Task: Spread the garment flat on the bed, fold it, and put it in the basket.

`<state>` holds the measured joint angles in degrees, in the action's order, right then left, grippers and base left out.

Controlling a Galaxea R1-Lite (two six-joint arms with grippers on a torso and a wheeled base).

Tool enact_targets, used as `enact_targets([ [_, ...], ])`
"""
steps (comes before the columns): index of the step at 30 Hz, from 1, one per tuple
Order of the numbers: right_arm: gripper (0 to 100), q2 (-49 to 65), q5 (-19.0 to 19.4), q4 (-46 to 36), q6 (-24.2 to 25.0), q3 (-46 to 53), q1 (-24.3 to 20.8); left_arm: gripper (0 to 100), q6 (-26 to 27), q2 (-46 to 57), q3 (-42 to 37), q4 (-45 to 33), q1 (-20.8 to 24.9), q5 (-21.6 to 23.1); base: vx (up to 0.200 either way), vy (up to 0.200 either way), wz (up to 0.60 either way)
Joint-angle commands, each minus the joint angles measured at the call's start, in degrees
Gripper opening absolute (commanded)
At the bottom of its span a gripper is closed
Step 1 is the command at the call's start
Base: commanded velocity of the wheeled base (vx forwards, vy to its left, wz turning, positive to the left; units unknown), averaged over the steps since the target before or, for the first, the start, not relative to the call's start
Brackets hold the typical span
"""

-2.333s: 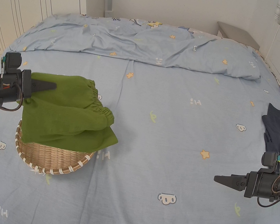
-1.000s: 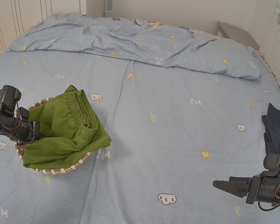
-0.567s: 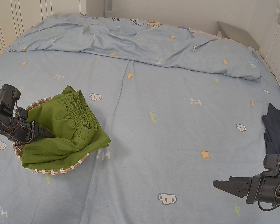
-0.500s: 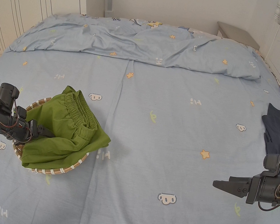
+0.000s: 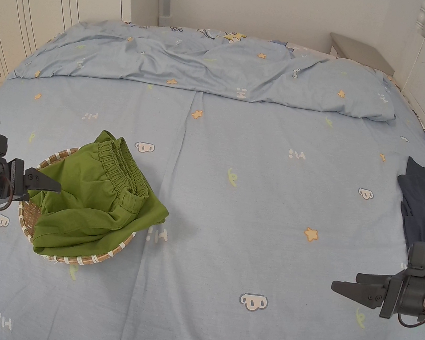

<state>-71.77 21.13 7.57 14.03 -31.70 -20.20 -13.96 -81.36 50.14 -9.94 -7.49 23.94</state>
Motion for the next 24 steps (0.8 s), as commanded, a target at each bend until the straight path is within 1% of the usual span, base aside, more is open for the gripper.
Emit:
enact_targets([
  [1,100,17.27,-4.34,0.08,-2.17,11.57,0.6,100,0.25,27.66,-11.82,-2.55,6.78,-7.68,0.0,0.0,0.0],
  [2,100,17.89,-4.43,-0.01,-2.17,12.01,0.6,100,0.16,28.36,-12.17,-2.55,7.05,-7.95,0.0,0.0,0.0],
  [3,100,27.21,-5.75,-0.63,-2.78,17.02,0.78,100,0.07,38.38,-16.83,-2.63,9.42,-10.58,0.0,0.0,0.0],
  [4,100,31.69,-6.27,-1.07,-2.87,18.95,0.86,100,-0.02,42.86,-18.5,-3.07,10.3,-11.02,0.0,0.0,0.0],
  [5,100,33.8,-6.45,-1.51,-2.87,19.74,0.95,100,-0.02,44.97,-19.2,-3.25,10.74,-11.11,0.0,0.0,0.0],
  [6,100,40.13,-7.33,-3.97,-2.78,21.32,1.39,100,-0.02,51.48,-21.58,-3.95,11.79,-11.29,0.0,0.0,0.0],
  [7,100,42.85,-7.68,-5.72,-2.87,21.59,1.83,100,-0.02,54.2,-22.37,-4.57,12.06,-11.37,0.0,0.0,0.0],
  [8,100,47.51,-8.03,-9.59,-2.96,21.32,2.53,100,-0.02,58.77,-23.42,-6.15,11.97,-11.29,0.0,0.0,0.0],
  [11,100,57.0,-8.03,-18.12,-2.96,19.13,2.45,100,-0.02,65.72,-25.09,-10.63,11.44,-11.11,0.0,0.0,0.0],
  [12,100,58.58,-8.03,-19.88,-2.96,18.6,2.45,100,-0.02,67.3,-25.53,-11.33,11.44,-11.11,0.0,0.0,0.0],
  [13,100,61.66,-8.03,-23.48,-2.96,17.46,2.36,100,-0.02,70.29,-26.59,-12.56,11.53,-11.29,0.0,0.0,0.0],
  [17,100,67.99,-8.21,-31.65,-2.87,15.7,2.45,100,-0.02,75.91,-31.07,-13.27,11.18,-11.73,0.0,0.0,0.0],
  [19,100,69.48,-8.21,-33.23,-2.87,15.7,2.8,100,-0.02,76.97,-32.74,-12.92,10.3,-12.25,0.0,0.0,0.0],
  [20,100,70.71,-8.65,-33.85,-2.78,16.23,2.71,100,0.16,77.23,-34.5,-12.39,9.15,-13.4,0.0,0.0,0.0],
  [22,100,71.77,-10.49,-34.73,-2.78,17.11,2.45,100,0.95,79.34,-37.66,-10.98,7.75,-15.15,0.0,0.0,0.0],
  [24,100,71.77,-10.67,-34.73,-2.69,17.11,2.36,100,1.13,79.69,-37.92,-10.81,7.66,-15.33,0.0,0.0,0.0],
])
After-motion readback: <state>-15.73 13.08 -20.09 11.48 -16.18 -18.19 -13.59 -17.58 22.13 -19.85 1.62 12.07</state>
